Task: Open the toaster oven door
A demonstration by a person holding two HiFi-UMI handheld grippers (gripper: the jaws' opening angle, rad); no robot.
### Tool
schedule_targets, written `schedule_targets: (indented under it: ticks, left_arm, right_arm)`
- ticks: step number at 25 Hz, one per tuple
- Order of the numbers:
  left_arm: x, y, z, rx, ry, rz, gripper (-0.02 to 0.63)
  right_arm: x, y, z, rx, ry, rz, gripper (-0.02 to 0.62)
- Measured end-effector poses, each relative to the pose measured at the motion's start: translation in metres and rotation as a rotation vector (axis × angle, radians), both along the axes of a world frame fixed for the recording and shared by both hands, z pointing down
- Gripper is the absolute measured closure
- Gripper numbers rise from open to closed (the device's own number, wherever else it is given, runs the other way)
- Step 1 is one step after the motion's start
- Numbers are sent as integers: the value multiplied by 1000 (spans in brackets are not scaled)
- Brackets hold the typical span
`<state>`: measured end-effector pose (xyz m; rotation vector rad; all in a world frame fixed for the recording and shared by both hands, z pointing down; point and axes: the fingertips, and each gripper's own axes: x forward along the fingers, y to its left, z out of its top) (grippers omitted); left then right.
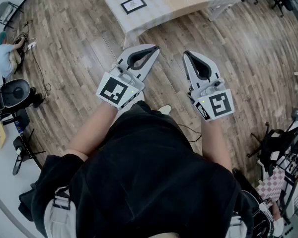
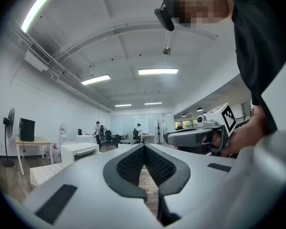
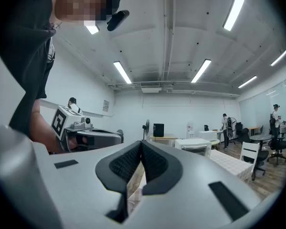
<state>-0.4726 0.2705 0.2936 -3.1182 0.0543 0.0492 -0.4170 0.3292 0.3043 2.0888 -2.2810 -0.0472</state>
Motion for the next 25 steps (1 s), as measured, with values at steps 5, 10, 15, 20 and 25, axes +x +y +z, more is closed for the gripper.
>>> schedule_targets:
  ticks: [5, 10, 15, 20, 25]
  left_arm:
    - [-4, 7, 5, 3, 1, 2, 589]
    - [-6, 15, 5, 4, 2, 2, 589]
    - [1, 19, 3, 0, 5, -1, 589]
    - [7, 31, 3, 8, 5, 11, 589]
    - [10, 51, 6, 14, -3, 38, 589]
  right_arm:
    - [-2, 7, 1, 8, -12, -2, 577]
    - [-1, 14, 1, 15, -34, -1, 577]
    - [11, 19, 1, 6, -50, 24, 577]
    - [15, 30, 1, 16, -50, 28, 577]
    - [19, 48, 0, 35, -41, 33, 578]
